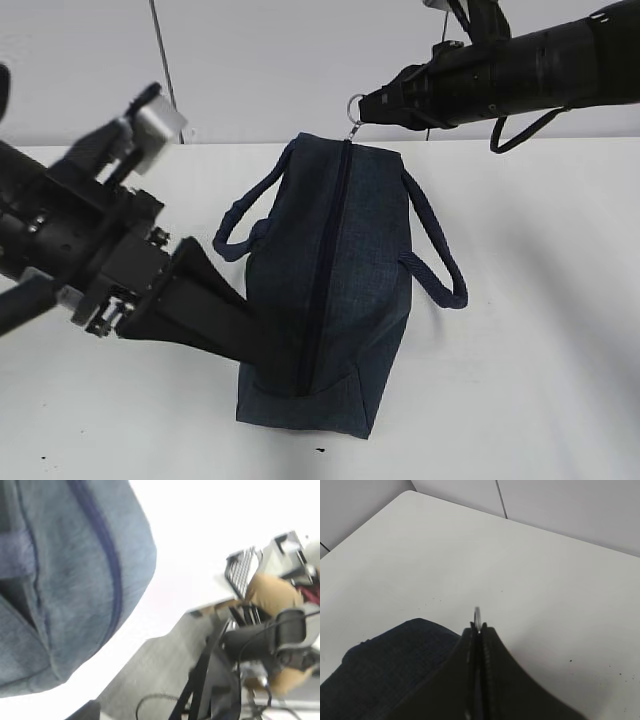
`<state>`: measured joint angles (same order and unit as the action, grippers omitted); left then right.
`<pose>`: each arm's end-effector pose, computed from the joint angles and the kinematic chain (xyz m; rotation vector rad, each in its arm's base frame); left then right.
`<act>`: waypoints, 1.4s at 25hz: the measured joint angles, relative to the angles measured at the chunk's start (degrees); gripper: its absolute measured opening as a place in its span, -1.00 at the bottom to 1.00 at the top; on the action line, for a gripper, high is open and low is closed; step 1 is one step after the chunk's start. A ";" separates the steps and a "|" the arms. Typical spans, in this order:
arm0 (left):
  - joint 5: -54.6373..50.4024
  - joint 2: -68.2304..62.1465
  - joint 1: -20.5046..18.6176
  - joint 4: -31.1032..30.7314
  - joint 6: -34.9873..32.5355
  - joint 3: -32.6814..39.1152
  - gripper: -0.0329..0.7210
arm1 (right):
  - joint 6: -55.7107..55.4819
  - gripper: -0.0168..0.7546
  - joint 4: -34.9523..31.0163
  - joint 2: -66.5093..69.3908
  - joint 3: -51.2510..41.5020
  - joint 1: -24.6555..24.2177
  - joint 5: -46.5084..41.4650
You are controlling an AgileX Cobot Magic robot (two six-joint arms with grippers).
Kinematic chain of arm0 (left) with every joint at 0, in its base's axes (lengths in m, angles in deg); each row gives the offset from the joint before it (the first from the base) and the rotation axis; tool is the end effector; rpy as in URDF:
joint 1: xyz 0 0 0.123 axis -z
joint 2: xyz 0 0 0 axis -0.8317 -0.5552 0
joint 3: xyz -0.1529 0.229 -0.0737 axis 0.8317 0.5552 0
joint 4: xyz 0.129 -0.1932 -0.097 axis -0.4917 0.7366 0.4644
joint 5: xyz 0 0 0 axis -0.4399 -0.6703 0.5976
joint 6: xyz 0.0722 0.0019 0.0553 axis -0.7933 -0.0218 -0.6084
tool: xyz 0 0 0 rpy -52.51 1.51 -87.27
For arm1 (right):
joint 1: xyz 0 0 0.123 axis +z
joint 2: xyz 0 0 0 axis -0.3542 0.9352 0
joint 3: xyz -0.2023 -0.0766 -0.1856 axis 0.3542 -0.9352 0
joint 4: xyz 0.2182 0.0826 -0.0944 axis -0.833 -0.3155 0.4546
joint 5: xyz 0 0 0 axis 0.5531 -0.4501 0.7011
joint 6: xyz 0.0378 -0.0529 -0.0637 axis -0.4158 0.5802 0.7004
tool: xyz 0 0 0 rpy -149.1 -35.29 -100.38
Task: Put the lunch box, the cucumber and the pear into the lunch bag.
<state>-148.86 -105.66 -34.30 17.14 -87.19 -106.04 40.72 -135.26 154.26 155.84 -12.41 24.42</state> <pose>0.2078 -0.1600 0.2576 0.9371 2.4943 -1.2946 0.4009 0.1135 0.2591 -0.5693 1.9876 0.7306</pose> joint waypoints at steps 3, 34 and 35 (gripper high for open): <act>1.94 5.95 0.00 -0.60 4.79 0.00 0.37 | 0.00 -0.94 0.00 0.00 0.00 0.00 -0.10; 13.44 -23.70 0.00 -17.40 23.92 -34.83 0.22 | -0.87 -0.94 -0.04 0.00 0.00 -0.02 -2.60; 13.58 -24.10 0.00 -17.79 23.94 -34.89 0.10 | -0.97 -0.94 -0.04 0.00 0.00 -0.02 -2.60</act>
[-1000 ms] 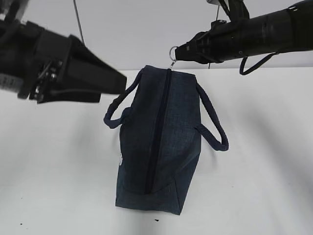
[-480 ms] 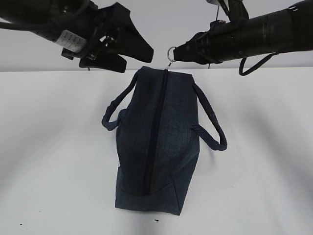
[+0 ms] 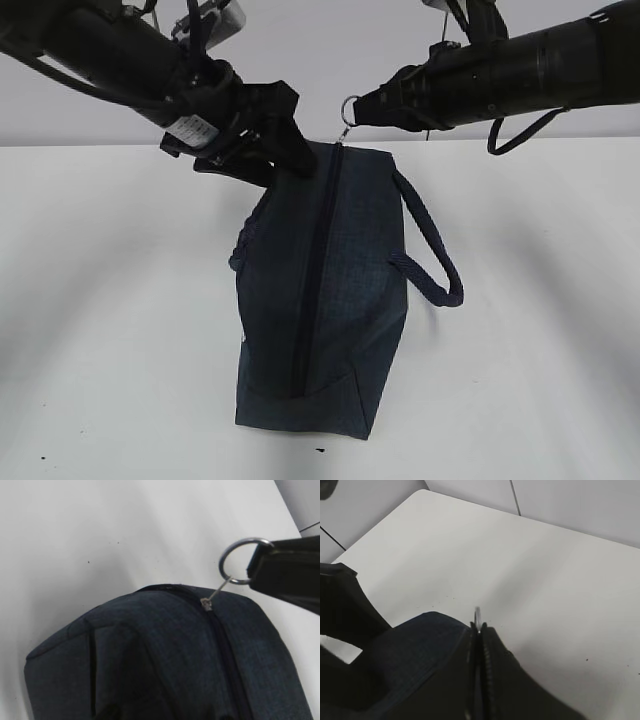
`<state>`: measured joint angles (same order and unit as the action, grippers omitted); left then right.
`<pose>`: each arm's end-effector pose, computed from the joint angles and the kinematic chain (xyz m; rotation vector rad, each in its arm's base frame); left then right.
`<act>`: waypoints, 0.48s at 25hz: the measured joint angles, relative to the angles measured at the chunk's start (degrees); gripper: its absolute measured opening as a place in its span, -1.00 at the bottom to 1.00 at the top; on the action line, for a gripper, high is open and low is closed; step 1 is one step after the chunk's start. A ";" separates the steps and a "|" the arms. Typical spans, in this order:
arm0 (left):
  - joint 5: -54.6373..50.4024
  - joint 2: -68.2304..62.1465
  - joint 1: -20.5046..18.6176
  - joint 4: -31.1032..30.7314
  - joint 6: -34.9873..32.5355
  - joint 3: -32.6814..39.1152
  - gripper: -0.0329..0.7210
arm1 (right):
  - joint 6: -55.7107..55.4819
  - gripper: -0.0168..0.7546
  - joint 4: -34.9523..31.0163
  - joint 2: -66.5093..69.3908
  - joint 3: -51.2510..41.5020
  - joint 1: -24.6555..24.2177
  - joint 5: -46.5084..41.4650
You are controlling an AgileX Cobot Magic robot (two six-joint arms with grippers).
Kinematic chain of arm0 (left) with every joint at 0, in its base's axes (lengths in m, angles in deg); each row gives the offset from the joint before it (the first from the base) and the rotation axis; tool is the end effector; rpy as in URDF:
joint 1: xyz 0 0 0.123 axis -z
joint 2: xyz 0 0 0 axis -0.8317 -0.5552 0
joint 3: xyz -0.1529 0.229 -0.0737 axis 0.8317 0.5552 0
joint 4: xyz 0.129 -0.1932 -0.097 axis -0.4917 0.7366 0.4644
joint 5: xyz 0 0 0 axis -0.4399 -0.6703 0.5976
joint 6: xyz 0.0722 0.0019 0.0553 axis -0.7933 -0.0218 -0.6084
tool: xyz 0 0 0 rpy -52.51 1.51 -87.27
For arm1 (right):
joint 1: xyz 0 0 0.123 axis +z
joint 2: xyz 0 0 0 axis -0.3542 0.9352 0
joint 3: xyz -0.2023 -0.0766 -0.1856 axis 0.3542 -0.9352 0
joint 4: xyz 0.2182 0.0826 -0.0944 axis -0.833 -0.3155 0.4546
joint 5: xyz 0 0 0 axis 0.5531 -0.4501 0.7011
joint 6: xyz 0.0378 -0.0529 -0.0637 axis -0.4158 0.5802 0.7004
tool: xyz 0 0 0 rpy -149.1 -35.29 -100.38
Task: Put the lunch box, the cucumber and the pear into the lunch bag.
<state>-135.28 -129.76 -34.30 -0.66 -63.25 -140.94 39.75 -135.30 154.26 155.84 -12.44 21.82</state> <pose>0.3596 -0.1956 0.2651 0.5718 2.5501 -0.8747 0.3980 0.1161 0.2599 -0.5809 1.9870 0.7869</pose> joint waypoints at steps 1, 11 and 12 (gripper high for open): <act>0.12 -0.30 0.00 -0.24 0.00 -0.06 -0.01 | 0.00 -0.94 0.00 0.00 0.00 0.00 -0.11; -0.71 -0.97 0.00 -1.40 -0.72 -1.08 -0.87 | -0.50 -0.94 1.32 1.52 1.49 -0.22 -0.43; -1.02 -0.97 0.00 -1.88 -0.81 -1.28 -0.87 | -0.47 -0.94 1.32 1.65 1.77 -0.22 -0.43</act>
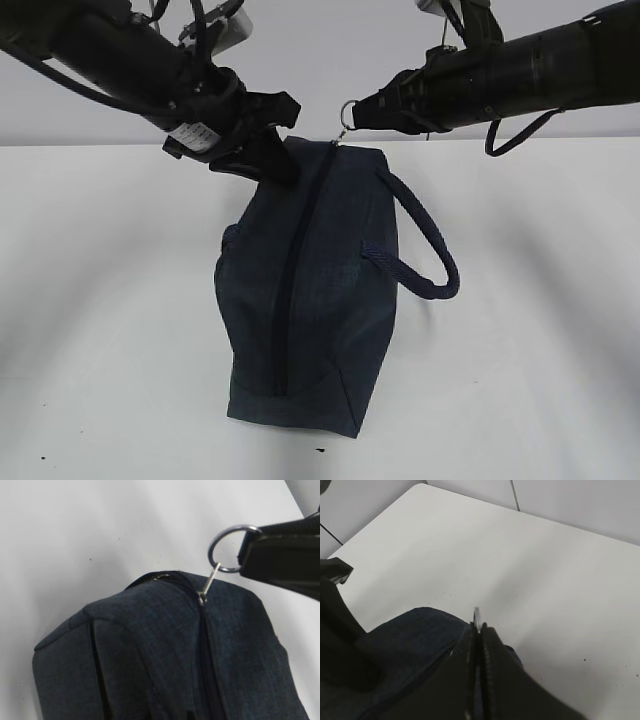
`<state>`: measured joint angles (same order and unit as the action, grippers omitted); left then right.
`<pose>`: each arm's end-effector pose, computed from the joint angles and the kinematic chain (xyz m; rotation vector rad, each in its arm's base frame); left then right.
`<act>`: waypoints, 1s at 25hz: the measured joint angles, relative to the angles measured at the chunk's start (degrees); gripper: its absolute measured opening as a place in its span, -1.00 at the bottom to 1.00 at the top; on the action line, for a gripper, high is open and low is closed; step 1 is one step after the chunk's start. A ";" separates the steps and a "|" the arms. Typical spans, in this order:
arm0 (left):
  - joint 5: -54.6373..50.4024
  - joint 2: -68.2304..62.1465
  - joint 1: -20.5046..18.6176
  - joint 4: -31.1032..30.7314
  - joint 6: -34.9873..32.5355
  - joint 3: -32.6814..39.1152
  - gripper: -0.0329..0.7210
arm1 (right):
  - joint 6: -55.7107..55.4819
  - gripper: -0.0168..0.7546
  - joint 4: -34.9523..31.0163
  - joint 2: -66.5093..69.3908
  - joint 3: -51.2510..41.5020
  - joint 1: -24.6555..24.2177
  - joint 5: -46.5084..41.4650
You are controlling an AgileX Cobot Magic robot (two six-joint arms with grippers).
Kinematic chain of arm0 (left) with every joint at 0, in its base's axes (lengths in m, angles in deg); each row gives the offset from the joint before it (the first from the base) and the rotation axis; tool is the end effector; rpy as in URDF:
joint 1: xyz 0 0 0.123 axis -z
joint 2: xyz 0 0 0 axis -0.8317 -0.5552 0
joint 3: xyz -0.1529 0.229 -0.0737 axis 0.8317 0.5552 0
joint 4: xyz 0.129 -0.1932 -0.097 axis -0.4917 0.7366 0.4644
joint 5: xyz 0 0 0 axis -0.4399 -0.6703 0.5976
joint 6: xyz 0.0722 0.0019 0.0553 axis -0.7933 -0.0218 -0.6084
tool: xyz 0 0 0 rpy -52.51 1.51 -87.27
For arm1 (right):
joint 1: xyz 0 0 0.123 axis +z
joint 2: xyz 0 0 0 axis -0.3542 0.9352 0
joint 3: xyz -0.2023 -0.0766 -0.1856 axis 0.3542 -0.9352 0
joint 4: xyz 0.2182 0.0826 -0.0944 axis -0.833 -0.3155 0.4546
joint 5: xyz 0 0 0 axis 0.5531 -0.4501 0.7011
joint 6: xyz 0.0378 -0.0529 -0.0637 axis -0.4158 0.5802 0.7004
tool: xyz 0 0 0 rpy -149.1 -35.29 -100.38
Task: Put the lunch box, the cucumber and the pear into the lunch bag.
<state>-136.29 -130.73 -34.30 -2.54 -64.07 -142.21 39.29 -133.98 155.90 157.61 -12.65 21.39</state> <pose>0.3629 -0.1958 0.2627 0.6260 2.5550 -0.8393 0.4051 0.1160 0.2561 -0.5978 1.9936 0.7815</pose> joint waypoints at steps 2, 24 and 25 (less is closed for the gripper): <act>-0.54 0.00 0.00 -0.60 -0.34 -0.18 -0.87 | -0.27 -0.94 0.44 0.69 1.17 -0.12 -0.94; -5.12 1.85 -0.10 4.61 -9.94 -0.45 -0.87 | -5.79 -0.94 4.34 9.33 8.59 -2.42 -6.04; -5.29 1.85 -0.10 4.85 -10.22 -0.45 -0.87 | -5.79 -0.94 4.51 9.43 8.59 -2.46 -6.04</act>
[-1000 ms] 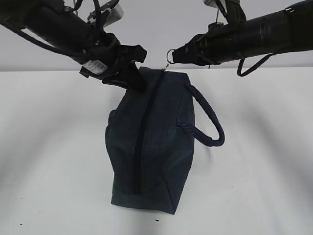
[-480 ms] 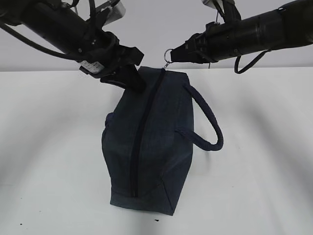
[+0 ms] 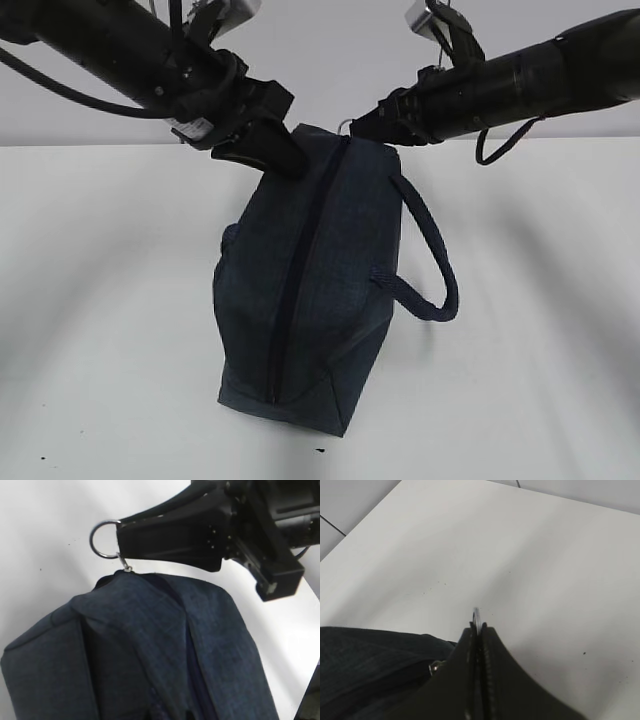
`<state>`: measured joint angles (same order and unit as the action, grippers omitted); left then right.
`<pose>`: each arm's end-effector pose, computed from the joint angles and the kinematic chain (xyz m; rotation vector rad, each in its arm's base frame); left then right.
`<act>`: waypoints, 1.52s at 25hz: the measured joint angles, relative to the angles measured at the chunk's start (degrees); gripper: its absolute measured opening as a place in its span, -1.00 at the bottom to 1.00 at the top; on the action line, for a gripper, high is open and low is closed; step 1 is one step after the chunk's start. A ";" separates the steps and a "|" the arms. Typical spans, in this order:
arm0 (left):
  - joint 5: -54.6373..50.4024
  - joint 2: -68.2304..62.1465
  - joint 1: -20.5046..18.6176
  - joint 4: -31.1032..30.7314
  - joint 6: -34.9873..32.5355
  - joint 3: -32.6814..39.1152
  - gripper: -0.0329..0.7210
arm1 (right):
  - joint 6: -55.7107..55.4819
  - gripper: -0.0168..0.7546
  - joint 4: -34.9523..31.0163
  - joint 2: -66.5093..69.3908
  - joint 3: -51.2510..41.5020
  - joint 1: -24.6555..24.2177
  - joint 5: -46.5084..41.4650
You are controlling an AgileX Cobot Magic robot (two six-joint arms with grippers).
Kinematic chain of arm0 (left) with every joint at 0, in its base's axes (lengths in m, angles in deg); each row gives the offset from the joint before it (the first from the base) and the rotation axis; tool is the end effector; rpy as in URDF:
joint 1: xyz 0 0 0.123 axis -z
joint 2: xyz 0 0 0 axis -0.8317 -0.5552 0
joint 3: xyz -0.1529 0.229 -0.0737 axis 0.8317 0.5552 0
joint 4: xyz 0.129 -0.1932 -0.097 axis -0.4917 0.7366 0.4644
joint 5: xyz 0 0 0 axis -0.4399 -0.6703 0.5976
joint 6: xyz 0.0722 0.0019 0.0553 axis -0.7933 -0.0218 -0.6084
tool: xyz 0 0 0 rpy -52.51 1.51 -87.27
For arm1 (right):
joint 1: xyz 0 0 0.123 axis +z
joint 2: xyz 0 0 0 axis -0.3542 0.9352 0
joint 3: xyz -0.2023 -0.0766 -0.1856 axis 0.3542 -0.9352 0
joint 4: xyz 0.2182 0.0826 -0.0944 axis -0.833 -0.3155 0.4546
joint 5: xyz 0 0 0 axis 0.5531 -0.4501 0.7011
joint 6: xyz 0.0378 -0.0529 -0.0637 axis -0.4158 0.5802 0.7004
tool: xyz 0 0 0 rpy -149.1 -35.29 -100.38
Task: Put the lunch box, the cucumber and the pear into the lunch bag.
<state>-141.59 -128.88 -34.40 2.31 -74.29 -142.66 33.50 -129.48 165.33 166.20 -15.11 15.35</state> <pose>0.3507 -0.1986 0.2803 0.8440 2.4510 -0.9226 0.4391 0.1074 0.2259 -0.5969 2.0698 0.8761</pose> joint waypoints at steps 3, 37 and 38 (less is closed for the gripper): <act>-0.50 0.00 0.00 0.87 -0.66 0.00 -0.87 | -0.13 -0.94 0.15 0.24 0.00 -0.09 0.00; -0.33 -5.88 -0.06 5.61 -3.00 -6.88 -0.88 | -0.87 -0.59 -1.35 3.34 0.59 -3.27 4.39; 0.62 -6.28 -0.06 5.75 -3.00 -6.88 -0.88 | -0.87 -0.50 -1.35 2.83 0.59 -3.37 4.45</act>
<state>-140.96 -135.17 -34.46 8.06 -77.29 -149.54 32.63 -130.82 168.16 166.79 -18.49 19.81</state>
